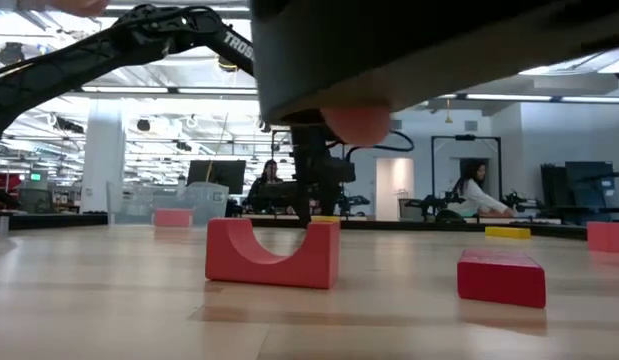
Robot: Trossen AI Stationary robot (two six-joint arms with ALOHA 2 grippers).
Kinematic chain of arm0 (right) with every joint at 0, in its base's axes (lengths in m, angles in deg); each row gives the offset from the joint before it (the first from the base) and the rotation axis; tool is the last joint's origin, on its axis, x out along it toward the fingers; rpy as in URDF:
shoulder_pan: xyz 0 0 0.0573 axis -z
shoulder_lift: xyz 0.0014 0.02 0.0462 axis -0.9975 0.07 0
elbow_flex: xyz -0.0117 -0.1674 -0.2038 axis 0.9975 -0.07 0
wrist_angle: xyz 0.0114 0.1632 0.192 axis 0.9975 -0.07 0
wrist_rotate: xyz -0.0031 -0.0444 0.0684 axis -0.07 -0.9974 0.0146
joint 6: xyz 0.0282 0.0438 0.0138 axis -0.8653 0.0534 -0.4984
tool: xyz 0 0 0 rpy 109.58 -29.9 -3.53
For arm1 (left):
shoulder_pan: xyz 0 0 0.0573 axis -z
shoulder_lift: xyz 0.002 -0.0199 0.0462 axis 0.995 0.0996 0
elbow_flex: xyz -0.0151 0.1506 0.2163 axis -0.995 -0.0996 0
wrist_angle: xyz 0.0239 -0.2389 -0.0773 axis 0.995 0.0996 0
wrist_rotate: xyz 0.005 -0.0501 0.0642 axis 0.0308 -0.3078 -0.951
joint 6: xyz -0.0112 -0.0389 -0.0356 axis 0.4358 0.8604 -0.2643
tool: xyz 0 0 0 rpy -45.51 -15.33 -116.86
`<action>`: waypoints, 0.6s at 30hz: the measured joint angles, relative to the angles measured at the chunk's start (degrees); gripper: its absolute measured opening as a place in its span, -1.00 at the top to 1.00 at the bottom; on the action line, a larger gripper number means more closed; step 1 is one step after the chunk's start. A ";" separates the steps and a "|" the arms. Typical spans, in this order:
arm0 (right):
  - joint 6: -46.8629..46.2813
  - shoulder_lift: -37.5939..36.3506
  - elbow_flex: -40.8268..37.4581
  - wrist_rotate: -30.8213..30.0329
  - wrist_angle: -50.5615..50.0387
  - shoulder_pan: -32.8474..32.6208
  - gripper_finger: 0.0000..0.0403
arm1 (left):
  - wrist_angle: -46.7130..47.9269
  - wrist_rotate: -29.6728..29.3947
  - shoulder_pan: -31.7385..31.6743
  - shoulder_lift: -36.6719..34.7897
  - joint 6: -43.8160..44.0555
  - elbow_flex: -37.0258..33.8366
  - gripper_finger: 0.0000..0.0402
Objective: Sort & place blocks by color
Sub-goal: Put the left yellow block into the white bin
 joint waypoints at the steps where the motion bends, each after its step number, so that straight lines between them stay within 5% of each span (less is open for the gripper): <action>1: 0.03 0.00 0.00 0.01 0.02 0.00 0.25 | -0.01 0.13 0.25 0.00 -0.02 0.00 -0.03; 18: -0.27 0.00 0.00 0.48 0.07 -0.35 0.25 | -0.90 0.65 0.84 0.00 9.84 0.00 0.14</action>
